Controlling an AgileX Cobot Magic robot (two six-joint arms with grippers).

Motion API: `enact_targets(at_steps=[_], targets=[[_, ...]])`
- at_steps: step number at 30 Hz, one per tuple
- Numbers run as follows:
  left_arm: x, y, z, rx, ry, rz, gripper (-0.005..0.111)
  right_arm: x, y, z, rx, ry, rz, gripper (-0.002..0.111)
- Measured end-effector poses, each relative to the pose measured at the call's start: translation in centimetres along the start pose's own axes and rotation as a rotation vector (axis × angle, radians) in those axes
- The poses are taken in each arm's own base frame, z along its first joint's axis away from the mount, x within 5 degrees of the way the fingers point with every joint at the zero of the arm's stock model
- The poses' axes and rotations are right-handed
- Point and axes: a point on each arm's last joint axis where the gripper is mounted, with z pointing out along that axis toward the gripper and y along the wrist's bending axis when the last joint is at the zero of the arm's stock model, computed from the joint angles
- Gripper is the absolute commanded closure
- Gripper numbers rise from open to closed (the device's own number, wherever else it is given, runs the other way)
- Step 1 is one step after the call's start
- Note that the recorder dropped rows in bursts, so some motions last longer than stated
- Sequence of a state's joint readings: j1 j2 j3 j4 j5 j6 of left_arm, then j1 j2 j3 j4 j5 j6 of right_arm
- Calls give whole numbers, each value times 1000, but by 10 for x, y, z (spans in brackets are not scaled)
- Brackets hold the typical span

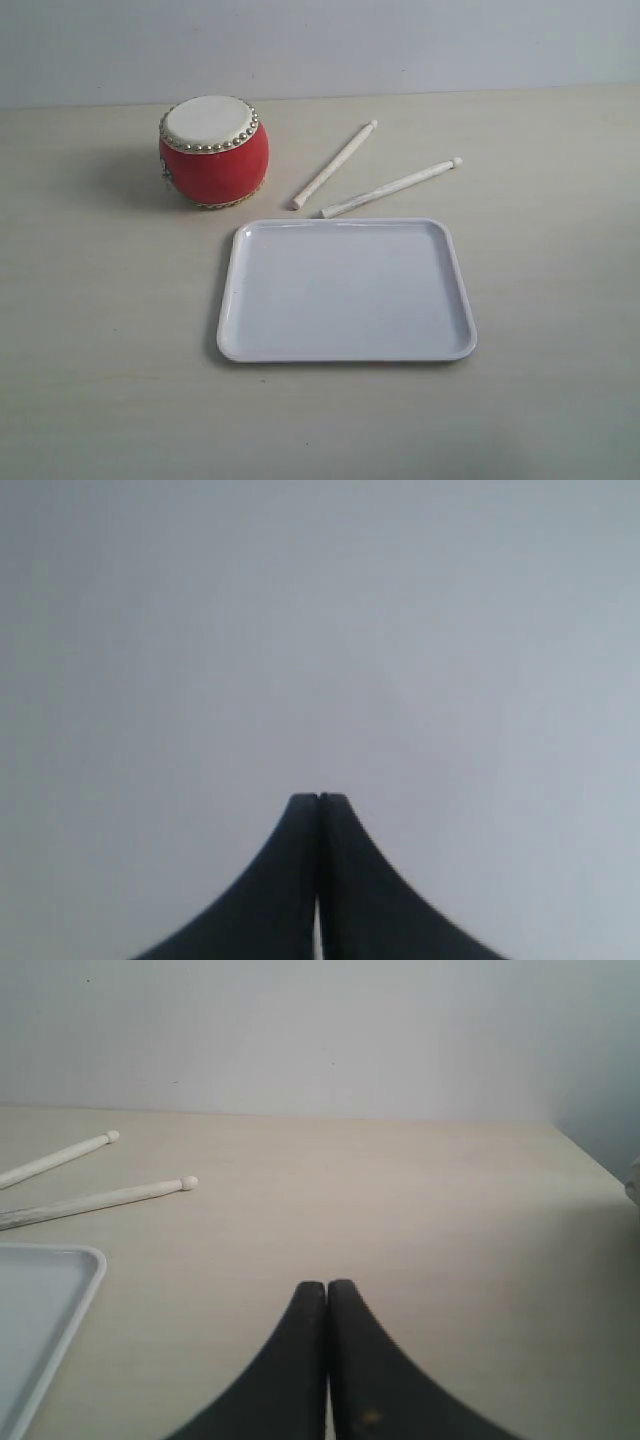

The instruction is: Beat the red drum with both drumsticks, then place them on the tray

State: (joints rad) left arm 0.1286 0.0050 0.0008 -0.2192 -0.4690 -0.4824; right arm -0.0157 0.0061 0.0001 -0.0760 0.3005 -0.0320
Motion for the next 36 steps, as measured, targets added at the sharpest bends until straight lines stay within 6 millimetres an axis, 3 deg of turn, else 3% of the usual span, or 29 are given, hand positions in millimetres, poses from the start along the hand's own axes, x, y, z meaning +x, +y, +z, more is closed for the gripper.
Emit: enact_targets(at_steps=[7,11,14,18,22,26,30,36], targets=[[-35,-31,8,138,-151,33,107,0,0,0,0,0,0,108],[-56,-54,24,189,-177,84,107,0,0,0,0,0,0,108],[-67,-71,49,207,-148,153,107,0,0,0,0,0,0,108],[-65,-84,109,164,19,267,107,0,0,0,0,0,0,108],[-40,-74,183,12,315,369,107,0,0,0,0,0,0,108],[16,-43,234,-252,731,470,107,0,0,0,0,0,0,108],[76,-32,256,-355,1114,608,107,0,0,0,0,0,0,108],[158,-65,264,-111,1502,722,107,0,0,0,0,0,0,108]])
